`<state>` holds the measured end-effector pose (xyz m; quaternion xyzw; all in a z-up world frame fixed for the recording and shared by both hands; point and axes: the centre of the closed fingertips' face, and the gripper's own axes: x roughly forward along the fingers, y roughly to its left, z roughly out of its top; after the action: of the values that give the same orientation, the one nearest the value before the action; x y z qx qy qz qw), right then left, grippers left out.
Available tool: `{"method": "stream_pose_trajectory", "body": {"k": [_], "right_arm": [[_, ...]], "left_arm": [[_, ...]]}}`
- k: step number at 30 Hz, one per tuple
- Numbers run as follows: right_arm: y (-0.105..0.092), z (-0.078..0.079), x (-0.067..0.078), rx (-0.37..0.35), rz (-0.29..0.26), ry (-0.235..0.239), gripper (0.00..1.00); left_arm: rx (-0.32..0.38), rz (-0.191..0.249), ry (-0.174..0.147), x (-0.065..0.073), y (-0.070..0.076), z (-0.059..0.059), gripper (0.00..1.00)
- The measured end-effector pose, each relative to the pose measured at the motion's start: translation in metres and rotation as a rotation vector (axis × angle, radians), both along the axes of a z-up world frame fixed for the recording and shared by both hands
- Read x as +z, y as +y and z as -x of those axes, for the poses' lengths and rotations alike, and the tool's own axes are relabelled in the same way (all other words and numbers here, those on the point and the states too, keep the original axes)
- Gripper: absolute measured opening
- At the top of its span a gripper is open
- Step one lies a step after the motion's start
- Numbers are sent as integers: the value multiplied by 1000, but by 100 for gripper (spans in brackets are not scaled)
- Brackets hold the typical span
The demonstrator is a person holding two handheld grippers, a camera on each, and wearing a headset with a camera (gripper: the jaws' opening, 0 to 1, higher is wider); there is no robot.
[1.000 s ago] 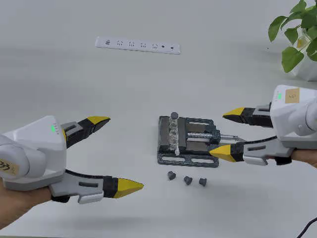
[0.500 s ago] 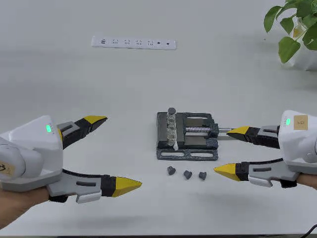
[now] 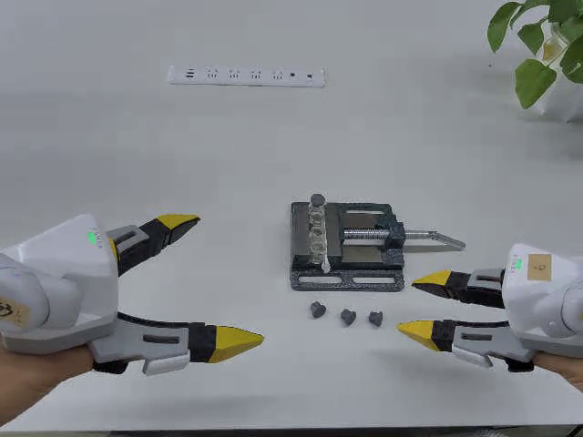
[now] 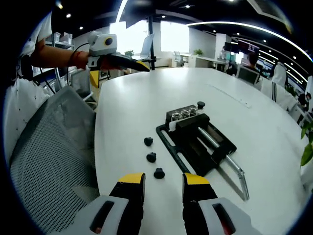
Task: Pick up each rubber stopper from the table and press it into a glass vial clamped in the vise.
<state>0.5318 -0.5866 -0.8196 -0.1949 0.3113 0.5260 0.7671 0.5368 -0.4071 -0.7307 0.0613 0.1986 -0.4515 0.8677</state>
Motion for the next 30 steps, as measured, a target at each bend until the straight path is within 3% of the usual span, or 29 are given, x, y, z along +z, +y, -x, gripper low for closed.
{"method": "stream_pose_trajectory", "body": {"k": [13,30], "right_arm": [[13,5,-26,10,14,35,18],[18,3,-33,30,30,31,10]], "left_arm": [[-2,1,5,-1,-1,1,93],[-9,-1,14,-5,0,1,93]]}}
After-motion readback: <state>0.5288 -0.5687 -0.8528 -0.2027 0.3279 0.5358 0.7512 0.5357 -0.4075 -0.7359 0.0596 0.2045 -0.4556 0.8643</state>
